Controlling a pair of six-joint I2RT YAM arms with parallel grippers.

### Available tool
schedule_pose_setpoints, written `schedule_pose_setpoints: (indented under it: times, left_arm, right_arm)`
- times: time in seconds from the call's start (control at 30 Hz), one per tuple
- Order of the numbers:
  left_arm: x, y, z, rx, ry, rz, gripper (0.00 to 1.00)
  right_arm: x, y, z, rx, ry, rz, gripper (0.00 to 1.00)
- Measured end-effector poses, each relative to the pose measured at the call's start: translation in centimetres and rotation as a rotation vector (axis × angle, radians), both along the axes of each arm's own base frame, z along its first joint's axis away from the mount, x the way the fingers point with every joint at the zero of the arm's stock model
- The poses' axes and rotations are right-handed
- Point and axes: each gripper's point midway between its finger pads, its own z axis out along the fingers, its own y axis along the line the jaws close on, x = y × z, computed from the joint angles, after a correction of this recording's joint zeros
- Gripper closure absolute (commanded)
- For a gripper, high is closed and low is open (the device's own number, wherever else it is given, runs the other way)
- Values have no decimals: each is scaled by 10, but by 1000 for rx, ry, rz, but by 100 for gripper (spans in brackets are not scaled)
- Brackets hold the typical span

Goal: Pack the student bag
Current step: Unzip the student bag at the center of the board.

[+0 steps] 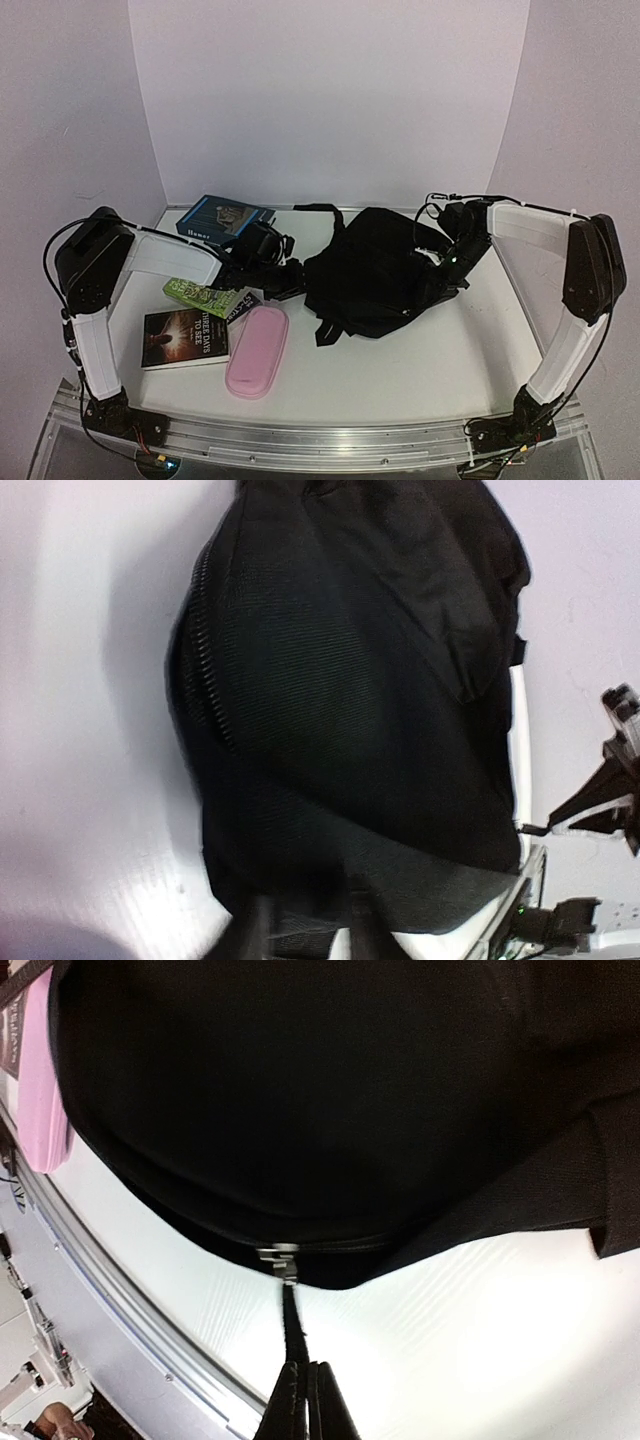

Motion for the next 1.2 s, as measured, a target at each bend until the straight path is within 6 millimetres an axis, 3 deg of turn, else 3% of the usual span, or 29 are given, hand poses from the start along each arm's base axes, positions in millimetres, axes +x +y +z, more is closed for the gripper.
schedule_pose_setpoints:
  times: [0.1,0.17,0.27,0.53,0.67,0.8,1.03,1.2]
  left_arm:
    - [-4,-7,10,17,-72,-78,20]
    - [-14,-11,19,40,-130,-141,15]
    - [-34,-23,37,66,-223,-260,14]
    - [-95,-80,86,127,-597,-677,13]
    - [-97,-97,94,183,-748,-807,15]
    - [-81,-116,85,280,-860,-898,17]
    - [-78,-139,36,434,-910,-1043,25]
    - [-86,-136,7,483,-882,-1121,62]
  right_arm:
    - [-3,4,2,21,18,-3,100]
    - [-5,6,4,35,29,-6,100]
    - [-7,9,5,54,44,-12,100]
    - [-9,16,2,88,100,-29,100]
    - [-9,17,1,90,115,-39,100]
    - [-9,18,1,94,119,-43,100]
    - [-9,19,1,101,130,-48,100]
    - [-9,20,1,103,132,-50,100]
